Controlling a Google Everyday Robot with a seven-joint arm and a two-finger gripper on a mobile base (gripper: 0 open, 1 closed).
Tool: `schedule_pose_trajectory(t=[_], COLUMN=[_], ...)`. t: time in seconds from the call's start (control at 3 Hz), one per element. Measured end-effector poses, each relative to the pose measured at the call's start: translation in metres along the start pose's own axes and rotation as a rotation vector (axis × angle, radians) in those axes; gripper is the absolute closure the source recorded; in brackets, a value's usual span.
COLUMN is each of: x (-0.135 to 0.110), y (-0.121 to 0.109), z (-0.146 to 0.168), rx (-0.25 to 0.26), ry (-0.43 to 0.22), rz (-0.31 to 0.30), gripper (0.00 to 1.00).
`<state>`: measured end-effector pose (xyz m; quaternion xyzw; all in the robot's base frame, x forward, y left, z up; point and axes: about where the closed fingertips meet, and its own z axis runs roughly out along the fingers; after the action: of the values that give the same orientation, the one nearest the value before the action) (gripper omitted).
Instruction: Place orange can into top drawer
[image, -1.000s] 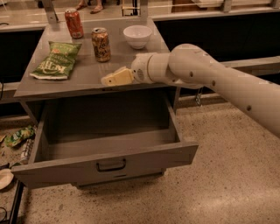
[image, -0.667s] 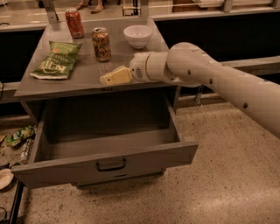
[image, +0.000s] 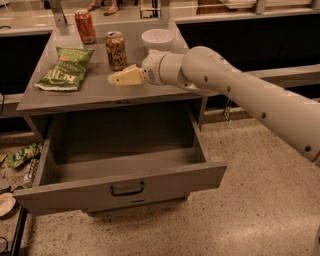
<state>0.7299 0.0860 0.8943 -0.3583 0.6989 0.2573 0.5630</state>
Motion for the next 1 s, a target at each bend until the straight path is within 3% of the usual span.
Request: schedule_pose_trajectory(t=[0.33,1.0], x=[-0.014,-0.023], y=[-0.019,-0.054], z=[0.022,0.079], rx=[0.023,0.004], ry=[-0.051,-0.098], rz=[-0.002,-0.001], gripper=[0.0,0.0])
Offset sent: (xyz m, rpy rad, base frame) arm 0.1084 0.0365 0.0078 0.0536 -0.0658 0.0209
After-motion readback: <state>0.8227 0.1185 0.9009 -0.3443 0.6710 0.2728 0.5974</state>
